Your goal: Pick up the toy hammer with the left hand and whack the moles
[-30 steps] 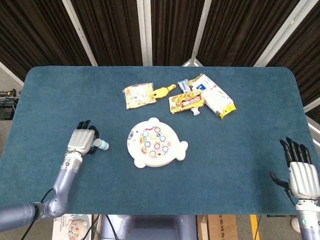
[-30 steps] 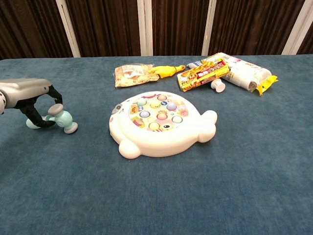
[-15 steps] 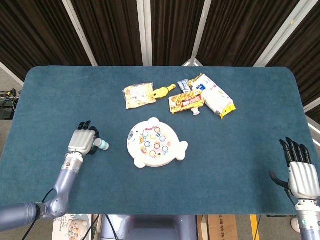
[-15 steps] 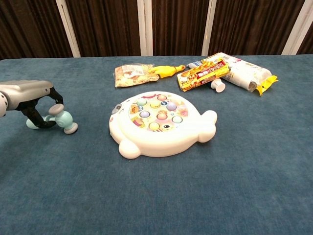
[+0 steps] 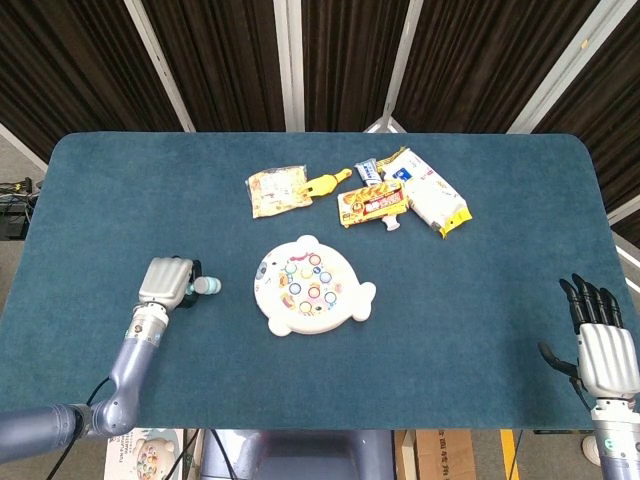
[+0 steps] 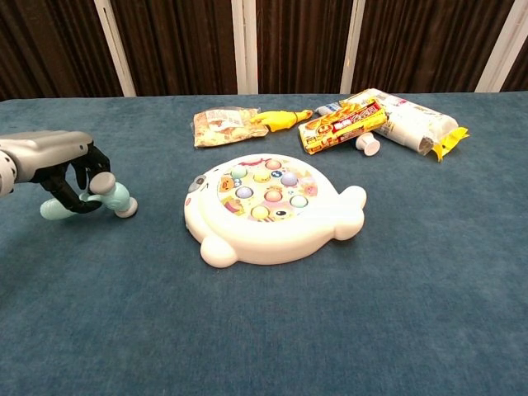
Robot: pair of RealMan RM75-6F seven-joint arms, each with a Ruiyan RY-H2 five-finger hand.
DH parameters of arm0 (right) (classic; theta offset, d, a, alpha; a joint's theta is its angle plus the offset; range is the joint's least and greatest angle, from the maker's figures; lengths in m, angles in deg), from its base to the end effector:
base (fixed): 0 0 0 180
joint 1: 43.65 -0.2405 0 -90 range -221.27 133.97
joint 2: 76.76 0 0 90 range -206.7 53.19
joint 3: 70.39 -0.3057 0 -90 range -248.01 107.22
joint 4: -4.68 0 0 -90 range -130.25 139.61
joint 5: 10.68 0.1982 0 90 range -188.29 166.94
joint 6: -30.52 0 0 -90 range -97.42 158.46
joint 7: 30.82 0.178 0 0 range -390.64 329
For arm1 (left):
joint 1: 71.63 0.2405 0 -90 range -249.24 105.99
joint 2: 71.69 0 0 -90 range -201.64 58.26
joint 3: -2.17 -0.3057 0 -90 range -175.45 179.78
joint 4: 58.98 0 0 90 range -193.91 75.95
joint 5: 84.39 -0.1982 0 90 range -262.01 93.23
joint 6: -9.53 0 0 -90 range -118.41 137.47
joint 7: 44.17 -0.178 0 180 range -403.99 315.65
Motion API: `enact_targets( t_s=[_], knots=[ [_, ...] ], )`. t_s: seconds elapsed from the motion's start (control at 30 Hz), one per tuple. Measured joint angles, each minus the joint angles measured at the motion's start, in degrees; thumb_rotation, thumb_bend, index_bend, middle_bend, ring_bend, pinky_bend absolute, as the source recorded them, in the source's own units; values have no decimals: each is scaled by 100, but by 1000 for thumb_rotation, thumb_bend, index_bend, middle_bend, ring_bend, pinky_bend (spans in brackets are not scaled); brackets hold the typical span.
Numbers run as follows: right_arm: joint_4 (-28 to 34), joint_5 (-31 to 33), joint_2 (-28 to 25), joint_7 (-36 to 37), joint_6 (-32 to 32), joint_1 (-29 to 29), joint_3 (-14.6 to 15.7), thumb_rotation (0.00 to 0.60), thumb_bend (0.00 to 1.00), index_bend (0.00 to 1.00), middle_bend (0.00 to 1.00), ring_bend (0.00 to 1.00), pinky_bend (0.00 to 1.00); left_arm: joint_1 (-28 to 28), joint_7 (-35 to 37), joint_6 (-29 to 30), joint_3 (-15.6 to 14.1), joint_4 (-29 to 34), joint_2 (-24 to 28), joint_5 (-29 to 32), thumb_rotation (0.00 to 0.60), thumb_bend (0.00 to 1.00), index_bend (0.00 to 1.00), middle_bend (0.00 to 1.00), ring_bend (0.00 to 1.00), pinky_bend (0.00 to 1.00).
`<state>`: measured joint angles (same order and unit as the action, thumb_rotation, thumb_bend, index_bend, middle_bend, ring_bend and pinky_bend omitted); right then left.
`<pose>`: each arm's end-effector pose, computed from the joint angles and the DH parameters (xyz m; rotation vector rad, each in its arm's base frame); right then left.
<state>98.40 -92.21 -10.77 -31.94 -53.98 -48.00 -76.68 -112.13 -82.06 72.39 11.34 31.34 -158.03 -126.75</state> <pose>-0.3540 -0.2254 0.1908 1.2766 -0.9377 0.9251 -0.2348 0.3978 0.0085 -1.6642 -0.9964 -0.6115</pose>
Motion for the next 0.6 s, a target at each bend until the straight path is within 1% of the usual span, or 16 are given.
enact_targets(
  t_s=[0.37,0.6],
  knots=[
    [7,6,1,3,-5,4,1,600,249,0,0,0,0,-34,116,-9,5,116,73,-145,600,613,608,545,394,508],
    [17,22,-2,15,12,-2,-4,600,249,0,0,0,0,-37,479,-117,59,170,125,-359,600,623,608,546,394,508]
  ],
)
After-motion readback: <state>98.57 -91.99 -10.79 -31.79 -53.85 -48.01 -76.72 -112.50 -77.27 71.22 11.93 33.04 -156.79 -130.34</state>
